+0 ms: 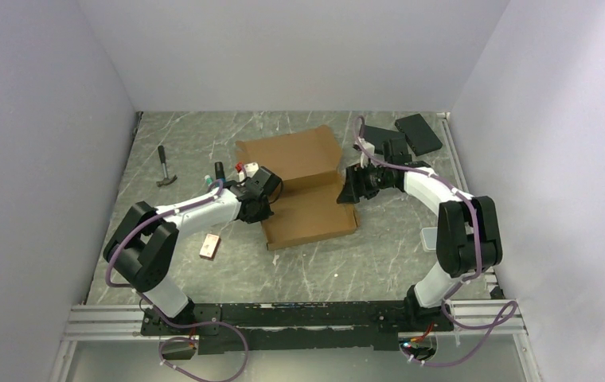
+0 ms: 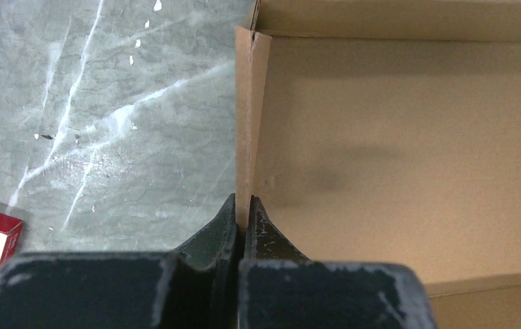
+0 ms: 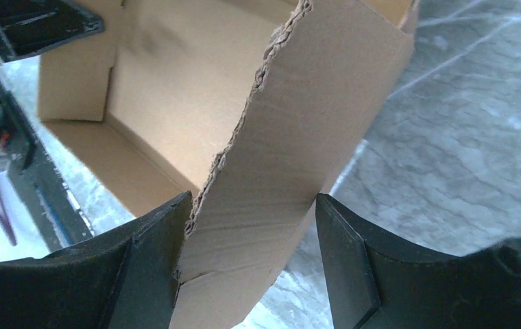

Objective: Fold the paper box

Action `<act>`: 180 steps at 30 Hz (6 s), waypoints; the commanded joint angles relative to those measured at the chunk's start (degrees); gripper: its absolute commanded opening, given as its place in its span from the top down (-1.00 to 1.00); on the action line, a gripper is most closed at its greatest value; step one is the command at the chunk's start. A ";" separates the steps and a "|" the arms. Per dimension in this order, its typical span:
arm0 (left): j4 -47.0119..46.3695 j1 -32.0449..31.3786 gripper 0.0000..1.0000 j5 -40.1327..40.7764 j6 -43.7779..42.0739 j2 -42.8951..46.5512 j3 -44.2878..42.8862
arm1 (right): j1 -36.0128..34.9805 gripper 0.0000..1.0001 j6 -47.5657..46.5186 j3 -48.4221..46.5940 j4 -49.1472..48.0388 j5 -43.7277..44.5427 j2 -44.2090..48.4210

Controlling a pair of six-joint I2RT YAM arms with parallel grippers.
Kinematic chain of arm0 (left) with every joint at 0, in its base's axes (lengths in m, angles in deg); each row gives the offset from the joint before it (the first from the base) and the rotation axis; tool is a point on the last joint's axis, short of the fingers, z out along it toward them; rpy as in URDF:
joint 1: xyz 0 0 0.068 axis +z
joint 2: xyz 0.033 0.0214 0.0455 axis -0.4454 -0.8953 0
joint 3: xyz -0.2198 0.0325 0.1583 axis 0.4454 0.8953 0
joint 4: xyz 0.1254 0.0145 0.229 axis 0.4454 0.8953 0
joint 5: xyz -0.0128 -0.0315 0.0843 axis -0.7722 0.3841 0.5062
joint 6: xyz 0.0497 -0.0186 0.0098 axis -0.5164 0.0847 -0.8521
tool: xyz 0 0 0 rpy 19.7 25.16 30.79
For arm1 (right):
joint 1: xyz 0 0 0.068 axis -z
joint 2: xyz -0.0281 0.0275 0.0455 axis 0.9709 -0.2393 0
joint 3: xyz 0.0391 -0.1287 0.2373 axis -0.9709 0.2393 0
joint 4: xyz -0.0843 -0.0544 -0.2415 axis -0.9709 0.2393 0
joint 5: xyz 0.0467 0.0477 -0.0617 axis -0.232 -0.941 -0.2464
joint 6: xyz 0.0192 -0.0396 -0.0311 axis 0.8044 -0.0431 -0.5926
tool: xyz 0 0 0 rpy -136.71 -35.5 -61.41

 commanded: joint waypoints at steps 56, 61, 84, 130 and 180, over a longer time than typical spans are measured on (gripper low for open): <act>-4.86 -0.77 1.00 -4.54 1.38 2.88 -1.32 | -6.16 1.00 1.82 -1.77 -2.62 21.52 -3.52; -11.07 -1.41 1.00 -5.48 0.70 6.42 1.26 | -8.26 1.00 -1.32 0.62 -6.73 27.87 3.50; -11.38 -5.75 1.00 -2.58 7.55 -1.35 -0.77 | -12.92 1.00 -8.08 -0.09 -8.22 45.74 -7.65; 2.16 -3.82 0.29 0.52 -3.29 -9.98 -9.42 | -2.74 -0.80 -6.77 -1.59 -0.73 16.17 3.83; -6.30 20.29 -0.69 -24.09 -22.96 21.08 5.88 | -0.16 -0.81 -11.03 -2.03 1.73 10.83 8.44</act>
